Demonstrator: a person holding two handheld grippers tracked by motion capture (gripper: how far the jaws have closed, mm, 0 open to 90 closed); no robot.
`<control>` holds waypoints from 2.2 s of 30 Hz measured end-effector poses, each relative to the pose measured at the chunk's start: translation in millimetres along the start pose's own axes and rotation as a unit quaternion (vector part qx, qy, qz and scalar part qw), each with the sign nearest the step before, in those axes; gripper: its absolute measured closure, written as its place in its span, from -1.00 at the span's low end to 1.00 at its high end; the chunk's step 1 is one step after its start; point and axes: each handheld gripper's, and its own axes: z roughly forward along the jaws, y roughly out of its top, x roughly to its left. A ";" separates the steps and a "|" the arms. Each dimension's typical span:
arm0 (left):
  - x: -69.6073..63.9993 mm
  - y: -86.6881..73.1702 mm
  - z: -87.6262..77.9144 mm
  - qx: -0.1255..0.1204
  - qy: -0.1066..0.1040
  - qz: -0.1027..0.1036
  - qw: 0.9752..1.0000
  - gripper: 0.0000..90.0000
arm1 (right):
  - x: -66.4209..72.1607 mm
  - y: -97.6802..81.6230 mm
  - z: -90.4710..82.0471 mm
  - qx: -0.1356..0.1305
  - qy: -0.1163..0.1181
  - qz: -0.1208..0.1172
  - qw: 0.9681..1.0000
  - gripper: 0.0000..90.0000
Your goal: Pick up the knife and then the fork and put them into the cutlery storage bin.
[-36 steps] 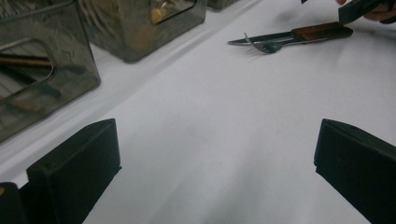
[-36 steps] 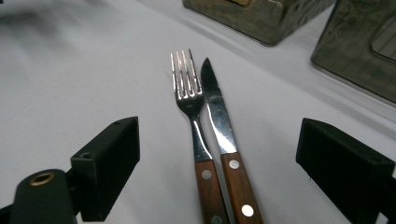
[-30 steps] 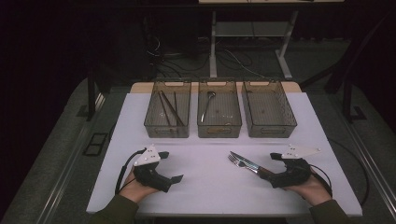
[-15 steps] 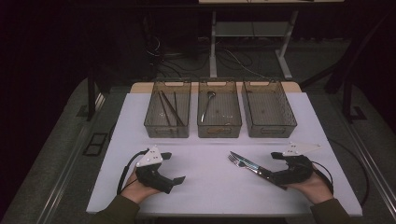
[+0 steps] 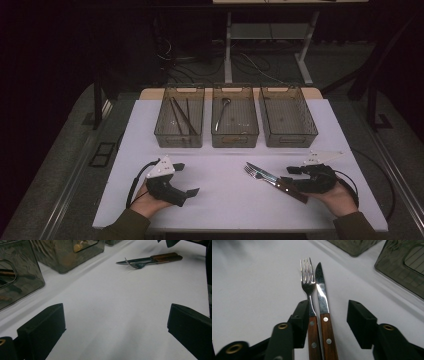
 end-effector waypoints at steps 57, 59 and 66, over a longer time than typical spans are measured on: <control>-1.0 -0.4 2.7 0.007 -0.009 -0.002 1.000 -0.96 | -2.5 1.7 38.6 0.075 -0.004 -0.051 0.996 0.61; -1.0 -0.4 2.8 0.008 -0.009 -0.001 1.000 -0.96 | -0.6 1.0 38.7 0.074 -0.009 -0.056 0.996 0.62; -1.2 -0.3 3.2 0.010 -0.010 -0.001 1.000 -0.96 | 1.9 -2.4 38.2 0.064 -0.018 -0.059 0.996 0.63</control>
